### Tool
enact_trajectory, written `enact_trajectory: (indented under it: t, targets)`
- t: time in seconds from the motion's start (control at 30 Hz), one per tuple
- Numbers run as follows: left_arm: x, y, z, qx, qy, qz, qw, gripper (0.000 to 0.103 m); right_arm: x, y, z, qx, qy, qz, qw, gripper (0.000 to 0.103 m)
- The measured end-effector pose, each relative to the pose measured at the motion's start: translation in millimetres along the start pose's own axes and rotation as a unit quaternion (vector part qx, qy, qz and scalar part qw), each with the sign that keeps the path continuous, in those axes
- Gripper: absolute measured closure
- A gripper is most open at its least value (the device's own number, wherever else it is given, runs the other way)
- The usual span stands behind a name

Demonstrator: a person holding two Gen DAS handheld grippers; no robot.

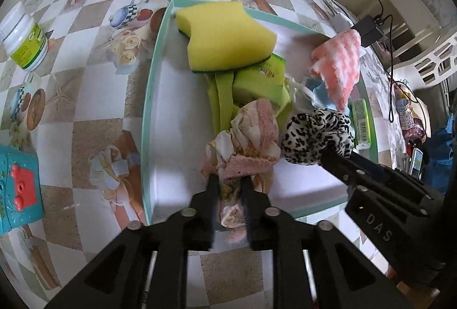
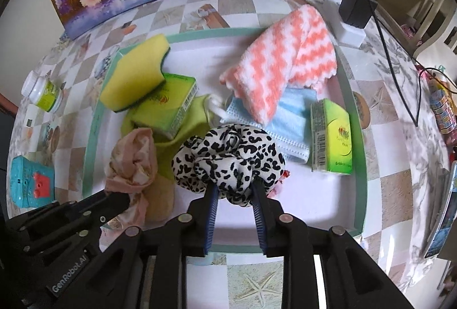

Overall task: Organize soft objects
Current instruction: 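Open the left tool dropping the pink scrunchie while the right tool releases the leopard one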

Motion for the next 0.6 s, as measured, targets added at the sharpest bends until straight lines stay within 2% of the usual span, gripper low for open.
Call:
enact_trajectory:
  t: [0.07, 0.17, 0.27, 0.43, 0.53, 0.6]
  targets:
    - [-2.4, 0.7, 1.8, -0.002, -0.003, 0.001, 1.0, 0.064, 1.7, 0.4, -1.0, -0.002, 0.005, 0.002, 1.0, 0.069]
    - [-11.7, 1.3, 2.9, -0.005, -0.012, -0.002, 0.9999, 0.062, 2.9, 1.3, -2.8, -0.011, 0.008, -0.002, 1.0, 0.062]
    - [-20.8, 1.3, 4.1, -0.006, -0.024, -0.002, 0.9997, 0.055, 3.4, 0.3, -2.8, -0.011, 0.009, -0.008, 1.0, 0.049]
    - [-36.4, 9.1, 1.9, -0.016, -0.04, 0.016, 0.9989, 0.044, 4.4, -1.7, -3.0, -0.011, 0.012, -0.015, 1.0, 0.039]
    - [-41.7, 17.7, -0.7, -0.027, -0.045, 0.033, 0.9981, 0.034, 2.7, -4.9, -4.3, -0.01, 0.009, -0.022, 1.0, 0.031]
    - [-43.1, 27.7, -5.6, -0.038, -0.042, 0.052, 0.9971, 0.024, 2.0, -6.4, -4.2, -0.011, 0.008, -0.026, 1.0, 0.025]
Point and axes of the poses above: each gripper's, at about its wrist camera, not at the fingertips, and x roughly the way its jaws point, y to its left, z to its top, the point moved 10 cm from there along x, roughly the way its jaws point, and after that the axes turned 13 degrees about x, right-handed, at the moved point
